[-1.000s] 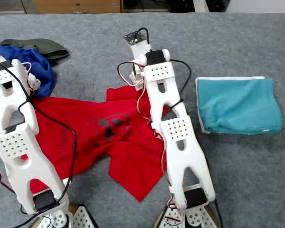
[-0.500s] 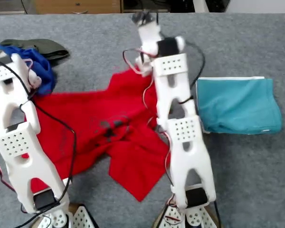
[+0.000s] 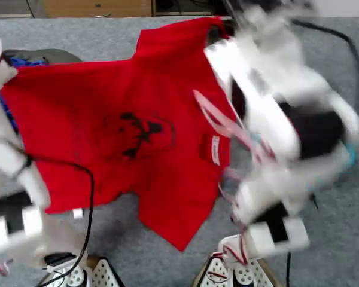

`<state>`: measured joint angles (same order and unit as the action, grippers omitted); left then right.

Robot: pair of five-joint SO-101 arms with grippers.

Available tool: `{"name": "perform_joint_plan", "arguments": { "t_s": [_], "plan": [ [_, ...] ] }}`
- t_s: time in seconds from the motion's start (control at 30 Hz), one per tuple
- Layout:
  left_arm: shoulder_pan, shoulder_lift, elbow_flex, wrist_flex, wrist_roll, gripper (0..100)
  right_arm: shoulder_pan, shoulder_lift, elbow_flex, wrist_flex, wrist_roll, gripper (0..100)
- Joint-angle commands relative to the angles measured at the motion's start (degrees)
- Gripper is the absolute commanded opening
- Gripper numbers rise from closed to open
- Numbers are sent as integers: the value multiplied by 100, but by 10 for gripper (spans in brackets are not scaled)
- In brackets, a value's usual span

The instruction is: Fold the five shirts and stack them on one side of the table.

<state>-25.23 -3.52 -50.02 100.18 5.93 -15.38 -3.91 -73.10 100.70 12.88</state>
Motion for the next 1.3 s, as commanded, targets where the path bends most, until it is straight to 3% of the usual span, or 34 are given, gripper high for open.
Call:
{"name": "perform_joint_plan", "arguments": {
  "t_s": [0.0, 0.17, 0.37, 0.47, 0.6, 0.73, 1.0, 1.27],
  "plan": [
    [70, -2009, 721, 79, -352, 19, 127, -1042, 57, -413, 97, 5],
    [26, -3776, 1908, 62, -396, 19, 127, -1516, 57, -651, 70, 5],
    [-26, -4936, 2321, 62, -387, 19, 92, -1534, 48, -1538, 70, 5],
    [-633, -5007, 2400, 62, -378, 19, 57, -1516, 66, -2119, 70, 5],
    [-1231, -5015, 2409, 62, -378, 19, -611, -1525, 330, -2699, 105, 4],
    [-1125, -5024, 2541, 62, -369, 19, -980, -1552, 690, -2936, 105, 4],
    [-765, -5024, 3323, -9, -176, 19, -971, -1745, 708, -2910, 97, 3],
    [-747, -5024, 2804, -70, -176, 19, -971, -2220, 708, -2629, 105, 3]
  ]
}}
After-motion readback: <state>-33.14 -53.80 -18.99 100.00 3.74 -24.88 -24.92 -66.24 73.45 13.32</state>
